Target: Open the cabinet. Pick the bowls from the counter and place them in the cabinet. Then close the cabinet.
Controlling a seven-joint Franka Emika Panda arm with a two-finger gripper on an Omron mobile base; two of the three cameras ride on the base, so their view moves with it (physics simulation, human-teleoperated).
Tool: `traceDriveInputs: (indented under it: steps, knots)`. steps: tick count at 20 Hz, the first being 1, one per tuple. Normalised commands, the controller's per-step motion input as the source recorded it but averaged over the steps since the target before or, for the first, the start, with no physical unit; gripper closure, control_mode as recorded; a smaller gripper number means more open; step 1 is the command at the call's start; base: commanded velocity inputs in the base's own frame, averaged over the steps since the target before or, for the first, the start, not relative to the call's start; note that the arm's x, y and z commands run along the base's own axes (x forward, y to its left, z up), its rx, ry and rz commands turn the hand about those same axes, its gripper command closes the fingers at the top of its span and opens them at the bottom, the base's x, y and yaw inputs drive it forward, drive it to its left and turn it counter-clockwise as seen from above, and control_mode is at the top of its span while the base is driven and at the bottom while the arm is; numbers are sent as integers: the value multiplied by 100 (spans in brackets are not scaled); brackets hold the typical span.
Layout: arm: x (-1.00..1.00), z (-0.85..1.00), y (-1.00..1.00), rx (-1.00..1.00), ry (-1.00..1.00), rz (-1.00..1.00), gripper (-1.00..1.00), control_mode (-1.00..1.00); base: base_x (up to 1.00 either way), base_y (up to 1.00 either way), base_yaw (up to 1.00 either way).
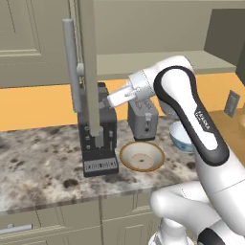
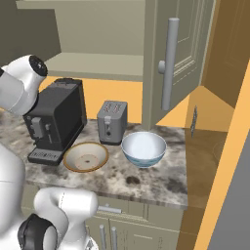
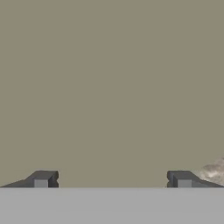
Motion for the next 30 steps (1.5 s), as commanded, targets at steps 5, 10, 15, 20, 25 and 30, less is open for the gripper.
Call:
traceDriveInputs:
  steps: [5,10,15,20,25,30]
  knots:
    - [-2,-13,36,0,0,0,-100,-100,0,0,0]
    - [-3,-9,31,0,0,0,-100,-100,0,0,0]
    - [-10,-11,31,0,0,0,-100,-100,0,0,0]
    - [-18,-16,43,-1,-3,-1,-100,-100,0,0,0]
    - [-17,0,5,0,0,-4,-100,-100,0,0,0]
    - [-22,0,0,0,0,-5,-100,-100,0,0,0]
